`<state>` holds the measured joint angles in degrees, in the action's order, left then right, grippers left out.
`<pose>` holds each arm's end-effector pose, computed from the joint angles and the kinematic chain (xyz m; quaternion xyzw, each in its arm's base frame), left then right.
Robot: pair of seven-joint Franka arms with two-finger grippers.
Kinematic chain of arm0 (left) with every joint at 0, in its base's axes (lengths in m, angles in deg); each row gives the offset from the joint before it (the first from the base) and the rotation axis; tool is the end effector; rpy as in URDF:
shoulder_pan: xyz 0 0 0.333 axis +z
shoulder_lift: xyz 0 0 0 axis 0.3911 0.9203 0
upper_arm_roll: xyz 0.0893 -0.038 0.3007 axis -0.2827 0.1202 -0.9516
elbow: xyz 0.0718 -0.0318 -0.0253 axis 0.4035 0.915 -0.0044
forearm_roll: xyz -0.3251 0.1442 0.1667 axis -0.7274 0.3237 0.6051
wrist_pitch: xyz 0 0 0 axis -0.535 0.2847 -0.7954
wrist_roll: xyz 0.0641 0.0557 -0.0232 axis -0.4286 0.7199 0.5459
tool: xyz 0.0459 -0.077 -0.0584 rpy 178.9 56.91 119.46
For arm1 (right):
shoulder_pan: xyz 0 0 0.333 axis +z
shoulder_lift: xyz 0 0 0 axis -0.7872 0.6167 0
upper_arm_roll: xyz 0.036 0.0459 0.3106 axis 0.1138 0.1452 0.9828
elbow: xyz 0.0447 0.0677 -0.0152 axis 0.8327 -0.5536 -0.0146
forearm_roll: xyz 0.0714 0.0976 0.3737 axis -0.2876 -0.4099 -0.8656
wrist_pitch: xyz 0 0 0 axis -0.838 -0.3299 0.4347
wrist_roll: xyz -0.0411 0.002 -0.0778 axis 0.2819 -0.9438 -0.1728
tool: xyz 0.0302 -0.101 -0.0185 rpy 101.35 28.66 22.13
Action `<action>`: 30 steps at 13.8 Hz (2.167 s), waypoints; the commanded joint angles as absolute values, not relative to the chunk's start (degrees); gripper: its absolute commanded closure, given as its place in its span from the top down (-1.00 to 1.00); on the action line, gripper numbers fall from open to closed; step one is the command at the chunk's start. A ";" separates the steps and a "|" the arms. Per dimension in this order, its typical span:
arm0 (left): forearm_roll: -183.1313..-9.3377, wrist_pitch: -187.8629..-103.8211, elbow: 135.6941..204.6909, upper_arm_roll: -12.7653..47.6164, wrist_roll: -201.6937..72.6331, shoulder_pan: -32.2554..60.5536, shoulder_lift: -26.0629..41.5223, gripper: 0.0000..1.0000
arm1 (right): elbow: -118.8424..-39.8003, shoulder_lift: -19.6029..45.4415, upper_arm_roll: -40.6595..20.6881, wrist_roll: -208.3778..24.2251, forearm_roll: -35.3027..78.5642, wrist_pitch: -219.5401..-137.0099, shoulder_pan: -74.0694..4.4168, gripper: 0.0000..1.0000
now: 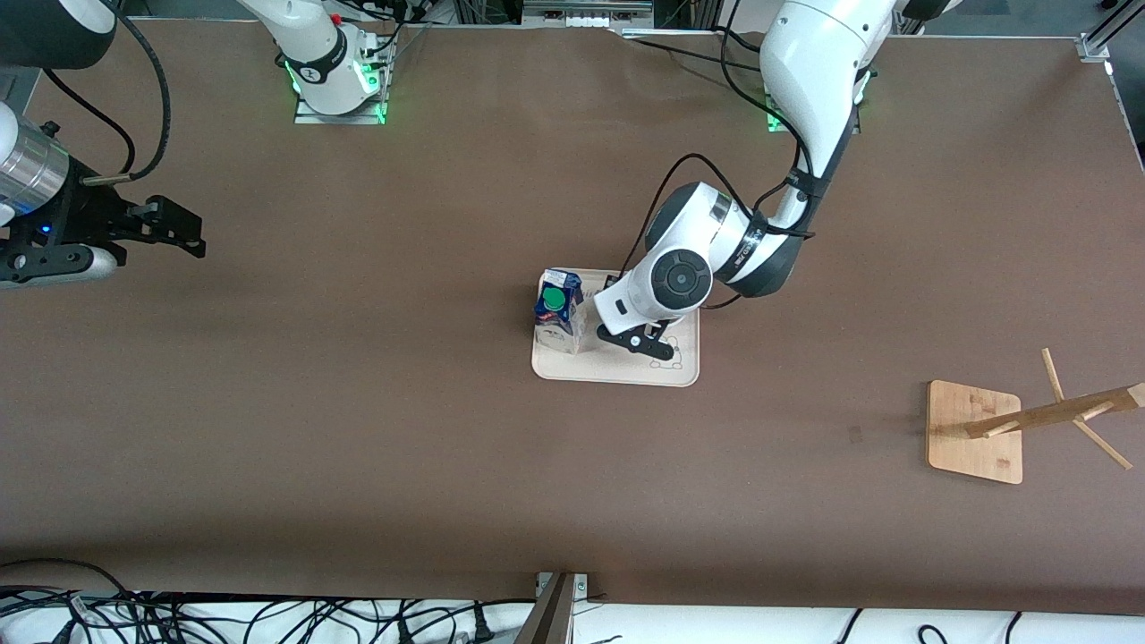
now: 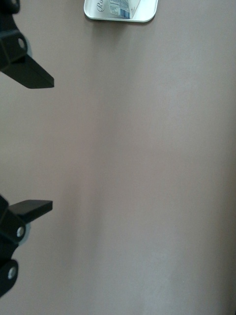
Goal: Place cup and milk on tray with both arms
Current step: 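Lower the white mug onto the tray beside the carton with the left gripper, then open the left gripper and withdraw it from the mug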
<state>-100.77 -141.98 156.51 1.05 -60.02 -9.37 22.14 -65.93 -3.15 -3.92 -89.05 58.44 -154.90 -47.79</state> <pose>0.5630 -0.3976 0.2417 0.9774 -0.1397 -0.1462 0.0619 0.5950 0.0493 0.5906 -0.9982 -0.0588 0.0076 0.0016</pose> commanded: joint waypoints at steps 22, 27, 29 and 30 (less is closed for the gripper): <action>-101.13 -130.92 154.86 -1.25 -61.31 -4.32 13.24 1.00 | -65.55 -2.81 -2.87 -88.98 59.36 -155.29 -48.50 1.00; -101.39 -127.12 154.16 -6.86 -61.40 -1.24 6.55 1.00 | -65.55 -2.81 -2.87 -88.98 59.36 -155.29 -48.50 1.00; -101.22 -126.85 153.80 -8.89 -61.31 -0.53 3.74 1.00 | -65.55 -2.81 -2.87 -88.98 59.36 -155.29 -48.58 1.00; -100.78 -125.20 153.63 -9.86 -61.31 -0.10 2.42 1.00 | -65.55 -2.81 -2.87 -88.98 59.36 -155.29 -48.67 1.00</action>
